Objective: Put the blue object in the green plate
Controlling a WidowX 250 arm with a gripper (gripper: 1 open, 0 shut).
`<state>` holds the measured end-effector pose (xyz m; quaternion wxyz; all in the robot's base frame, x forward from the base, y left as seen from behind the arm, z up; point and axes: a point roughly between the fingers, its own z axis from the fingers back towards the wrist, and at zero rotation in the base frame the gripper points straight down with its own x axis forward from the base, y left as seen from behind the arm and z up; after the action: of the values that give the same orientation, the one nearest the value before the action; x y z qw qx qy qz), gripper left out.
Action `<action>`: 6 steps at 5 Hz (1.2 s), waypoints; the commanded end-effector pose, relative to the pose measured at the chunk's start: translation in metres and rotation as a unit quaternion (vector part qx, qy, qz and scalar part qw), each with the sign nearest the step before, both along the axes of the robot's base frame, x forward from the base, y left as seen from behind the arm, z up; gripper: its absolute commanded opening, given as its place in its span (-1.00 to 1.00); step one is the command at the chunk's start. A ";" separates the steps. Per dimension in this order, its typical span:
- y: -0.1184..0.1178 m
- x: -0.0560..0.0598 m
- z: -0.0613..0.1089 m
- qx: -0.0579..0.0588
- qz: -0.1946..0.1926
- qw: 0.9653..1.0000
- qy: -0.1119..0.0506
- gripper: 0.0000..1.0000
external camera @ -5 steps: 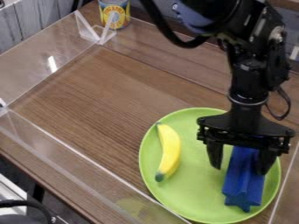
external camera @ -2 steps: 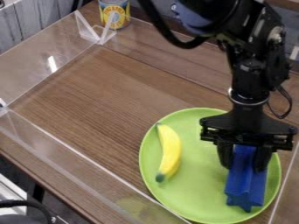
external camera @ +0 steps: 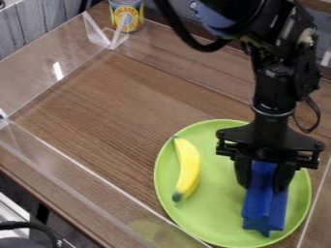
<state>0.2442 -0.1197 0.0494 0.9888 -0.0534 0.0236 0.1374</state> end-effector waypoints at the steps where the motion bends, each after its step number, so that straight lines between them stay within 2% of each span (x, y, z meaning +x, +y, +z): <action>1: -0.004 0.006 0.018 -0.009 0.001 1.000 -0.027 -1.00; 6: -0.004 0.014 0.033 -0.025 0.015 0.999 -0.041 -1.00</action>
<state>0.2474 -0.1218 0.0605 0.9870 -0.0624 0.0209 0.1469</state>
